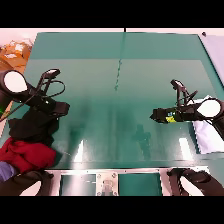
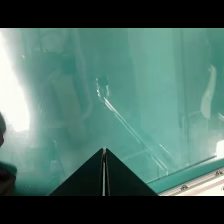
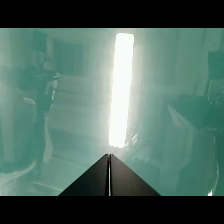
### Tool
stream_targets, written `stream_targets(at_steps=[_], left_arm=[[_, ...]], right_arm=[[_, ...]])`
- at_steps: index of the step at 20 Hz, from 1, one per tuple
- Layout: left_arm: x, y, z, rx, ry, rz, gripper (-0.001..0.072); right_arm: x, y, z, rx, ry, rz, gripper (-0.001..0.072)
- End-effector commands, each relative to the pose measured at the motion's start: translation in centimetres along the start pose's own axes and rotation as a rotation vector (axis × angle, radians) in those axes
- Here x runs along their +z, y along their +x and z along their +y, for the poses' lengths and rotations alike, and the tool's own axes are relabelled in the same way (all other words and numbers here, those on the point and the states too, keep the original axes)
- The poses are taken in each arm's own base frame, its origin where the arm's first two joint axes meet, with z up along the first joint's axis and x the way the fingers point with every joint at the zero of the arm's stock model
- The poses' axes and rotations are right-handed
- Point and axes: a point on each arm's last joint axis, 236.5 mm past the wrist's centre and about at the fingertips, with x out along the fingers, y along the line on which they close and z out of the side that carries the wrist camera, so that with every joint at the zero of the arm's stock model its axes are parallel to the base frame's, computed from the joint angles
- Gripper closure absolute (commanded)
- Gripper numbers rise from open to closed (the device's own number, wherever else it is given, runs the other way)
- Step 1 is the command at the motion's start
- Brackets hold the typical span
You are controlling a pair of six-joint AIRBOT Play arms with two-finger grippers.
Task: Fold the shirts.
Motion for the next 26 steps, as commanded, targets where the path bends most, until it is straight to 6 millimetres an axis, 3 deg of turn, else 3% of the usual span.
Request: stream_targets(at_steps=[1,4,6,7,8,9,11,13,15,18,21,26], left_arm=[[0.2,0.0,0.0,0.001,0.004,-0.011,0.0688],[0.6,0.0,0.7,0.031,0.009,-0.026,0.0687],[1.8,-0.2,2.6,0.11,0.027,-0.078,0.0685],[2.6,-0.5,4.0,0.171,0.044,-0.109,0.0566],[3.6,-1.0,5.7,0.249,0.067,-0.149,0.0177],[5.2,-1.9,7.7,0.346,0.09,-0.211,0.0],[8.4,-3.9,10.6,0.492,0.139,-0.337,-0.0013],[9.9,-3.7,13.1,0.542,0.131,-0.367,-0.0013],[8.0,-1.0,17.0,0.559,0.041,-0.232,-0.0013],[0.2,3.8,20.5,0.509,-0.151,0.144,-0.0013],[-5.0,5.4,20.9,0.461,-0.267,0.385,-0.0013],[-7.9,6.7,20.8,0.448,-0.292,0.503,0.001]], right_arm=[[0.0,0.0,0.0,0.0,0.0,0.0,0.0696],[0.0,0.0,0.0,0.0,0.0,0.0,0.0696],[0.0,0.0,0.0,0.0,0.0,0.0,0.0696],[0.0,0.0,0.0,0.0,0.0,0.0,0.0696],[0.0,0.0,0.0,0.0,0.0,0.0,0.0696],[0.0,0.0,0.0,0.0,0.0,0.0,0.0696],[0.0,0.0,0.0,0.0,0.0,0.0,0.0696],[0.0,0.0,0.0,0.0,0.0,0.0,0.0696],[0.0,0.0,0.0,0.0,0.0,0.0,0.0696],[0.0,0.0,0.0,0.0,0.0,0.0,0.0696],[0.4,0.0,0.0,0.001,0.0,-0.018,0.0696],[1.1,0.0,0.1,0.002,0.0,-0.048,0.0696]])
